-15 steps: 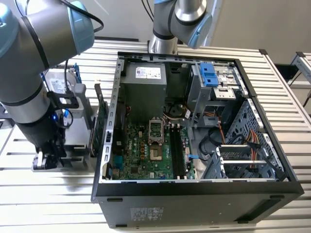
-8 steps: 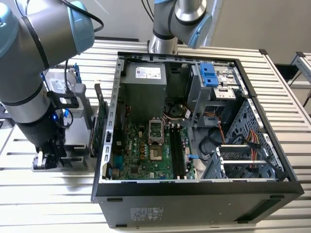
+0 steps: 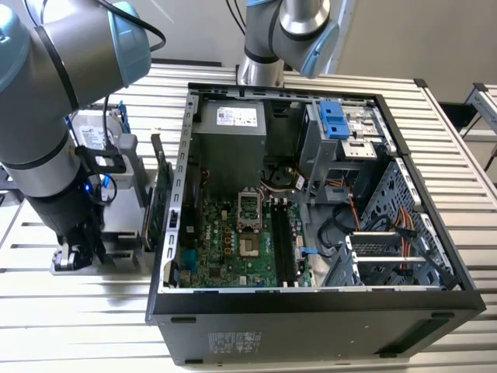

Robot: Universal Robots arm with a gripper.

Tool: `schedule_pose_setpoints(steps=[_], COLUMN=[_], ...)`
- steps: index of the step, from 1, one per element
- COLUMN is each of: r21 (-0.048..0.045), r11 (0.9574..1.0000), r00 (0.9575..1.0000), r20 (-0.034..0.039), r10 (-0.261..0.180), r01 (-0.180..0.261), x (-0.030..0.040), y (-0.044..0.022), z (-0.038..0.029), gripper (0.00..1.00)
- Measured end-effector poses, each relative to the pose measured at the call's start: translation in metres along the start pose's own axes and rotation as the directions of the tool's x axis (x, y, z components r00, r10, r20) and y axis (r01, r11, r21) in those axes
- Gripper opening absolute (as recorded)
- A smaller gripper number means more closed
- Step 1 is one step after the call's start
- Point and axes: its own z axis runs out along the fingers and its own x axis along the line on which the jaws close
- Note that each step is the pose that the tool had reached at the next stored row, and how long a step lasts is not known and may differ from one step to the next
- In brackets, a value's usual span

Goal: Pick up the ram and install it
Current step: 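Pick up the ram and move it above insertion slot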

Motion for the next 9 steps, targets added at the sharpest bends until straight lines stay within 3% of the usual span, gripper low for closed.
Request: schedule_pose_setpoints(steps=[9], r21=[0.0], r11=[1.0], r00=[1.0], r20=[0.0], r10=[0.0], r01=[0.0], x=[-0.0001], y=[0.0], z=[0.0], gripper=[0.0])
